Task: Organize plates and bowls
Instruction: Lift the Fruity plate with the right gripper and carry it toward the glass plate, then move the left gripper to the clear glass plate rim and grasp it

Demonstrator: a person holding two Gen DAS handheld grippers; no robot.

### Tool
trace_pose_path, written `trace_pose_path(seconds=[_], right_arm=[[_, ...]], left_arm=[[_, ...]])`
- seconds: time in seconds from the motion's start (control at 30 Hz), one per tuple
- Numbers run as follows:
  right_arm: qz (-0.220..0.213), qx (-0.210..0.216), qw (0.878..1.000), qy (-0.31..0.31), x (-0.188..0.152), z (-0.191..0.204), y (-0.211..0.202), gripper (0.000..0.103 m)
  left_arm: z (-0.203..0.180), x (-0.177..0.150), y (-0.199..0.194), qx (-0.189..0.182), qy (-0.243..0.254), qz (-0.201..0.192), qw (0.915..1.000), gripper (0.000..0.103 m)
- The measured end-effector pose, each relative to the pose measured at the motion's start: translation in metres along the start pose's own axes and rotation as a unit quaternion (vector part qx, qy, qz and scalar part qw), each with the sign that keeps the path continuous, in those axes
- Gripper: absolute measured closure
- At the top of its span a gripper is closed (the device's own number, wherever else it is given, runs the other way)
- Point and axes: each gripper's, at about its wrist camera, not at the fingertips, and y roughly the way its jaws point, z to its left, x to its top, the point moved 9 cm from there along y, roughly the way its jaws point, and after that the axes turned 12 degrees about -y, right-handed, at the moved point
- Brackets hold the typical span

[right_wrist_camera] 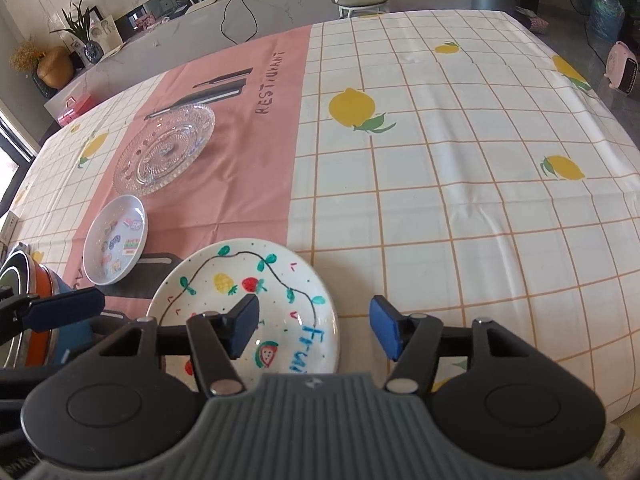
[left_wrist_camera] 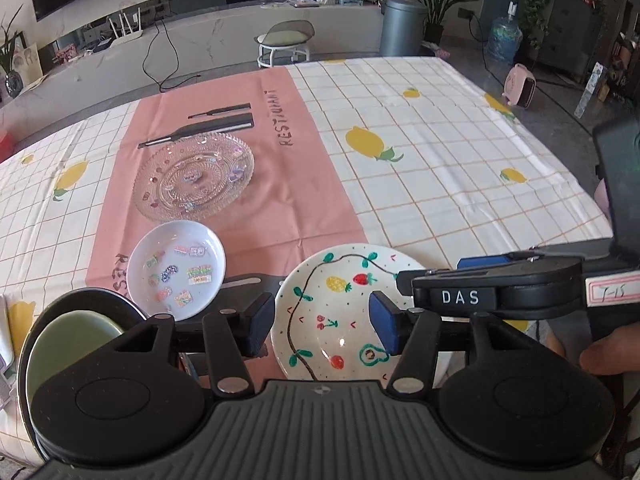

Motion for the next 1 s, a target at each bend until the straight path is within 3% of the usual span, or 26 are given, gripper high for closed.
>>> trace_pose_path(seconds=[0.17,0.27,0.4,0.5,0.63,0.77,1.0], right_arm=[[-0.01,-0.005,1.0,0.0,0.004,0.002,0.001,0.042],[-0.055,-0.024,0.998,0.022,0.012,-0.008,-0.016,0.042],[-0.098,-0.011,0.994,0.056,0.021,-0.016,-0.033,0.042],[-0.105,-0.015,0.993,0.054,0.026,-0.014,-0.038,0.042],[-0.123,0.012,0.991,0.059,0.037,-0.005,-0.053,0.042],[-0.156,0.026,0.985,0.065,0.057,0.009,-0.074,0.041],[-0.192,0.01,0.98,0.055,0.108,0.045,-0.096,0.036]], left_arm=[[0.006,0.013,-0.018,-0.025,-0.018,-0.011,0.9995,0.038],[0.013,0.02,-0.029,-0.03,-0.031,-0.02,0.9988,0.038],[0.026,0.033,-0.042,-0.036,-0.05,-0.036,0.9974,0.038],[0.039,0.044,-0.051,-0.037,-0.065,-0.047,0.9961,0.038],[0.063,0.062,-0.065,-0.031,-0.088,-0.065,0.9935,0.038],[0.092,0.083,-0.073,-0.03,-0.123,-0.073,0.9892,0.038],[0.139,0.117,-0.073,-0.01,-0.157,-0.086,0.9839,0.034]])
